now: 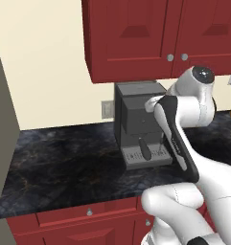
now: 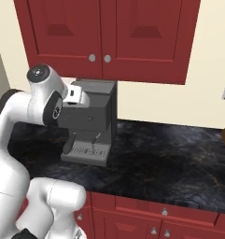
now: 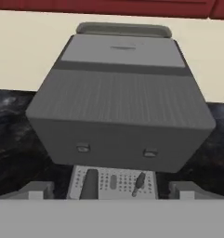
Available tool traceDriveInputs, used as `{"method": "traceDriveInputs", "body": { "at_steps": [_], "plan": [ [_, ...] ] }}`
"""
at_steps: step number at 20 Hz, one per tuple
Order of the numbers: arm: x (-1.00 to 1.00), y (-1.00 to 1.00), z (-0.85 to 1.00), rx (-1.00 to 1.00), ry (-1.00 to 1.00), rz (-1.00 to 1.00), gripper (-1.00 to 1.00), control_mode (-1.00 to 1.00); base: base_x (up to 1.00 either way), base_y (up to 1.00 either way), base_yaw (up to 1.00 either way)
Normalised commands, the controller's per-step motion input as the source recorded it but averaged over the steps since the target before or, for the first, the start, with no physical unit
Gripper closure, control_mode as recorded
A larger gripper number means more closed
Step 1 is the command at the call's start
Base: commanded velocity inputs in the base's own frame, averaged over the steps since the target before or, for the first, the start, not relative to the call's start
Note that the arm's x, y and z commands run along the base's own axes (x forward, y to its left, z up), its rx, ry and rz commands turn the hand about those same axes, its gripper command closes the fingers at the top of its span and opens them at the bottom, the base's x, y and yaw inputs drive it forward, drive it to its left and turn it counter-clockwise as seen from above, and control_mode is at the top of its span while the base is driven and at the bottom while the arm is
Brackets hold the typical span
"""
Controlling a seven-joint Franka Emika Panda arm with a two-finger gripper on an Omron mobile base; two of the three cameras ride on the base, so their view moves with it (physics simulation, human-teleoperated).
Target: Open the cabinet, pick the kettle from the cabinet, and place it in the sink.
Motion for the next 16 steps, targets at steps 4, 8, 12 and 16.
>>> {"method": "traceDriveInputs", "body": {
  "at_steps": [4,8,12,16],
  "plan": [
    [-0.06,-0.07,0.17,0.0,-0.22,-0.07,-1.0,-1.0,0.0,0.0,0.0],
    [0.0,-0.08,0.22,0.0,-0.15,-0.13,-1.0,-1.0,0.0,0.0,0.0],
    [0.0,-0.14,0.3,0.0,-0.13,-0.11,-1.0,-1.0,0.0,0.0,0.0],
    [0.01,-0.08,0.32,0.0,0.03,-0.09,-1.0,-1.0,0.0,0.0,0.0]
  ]
}}
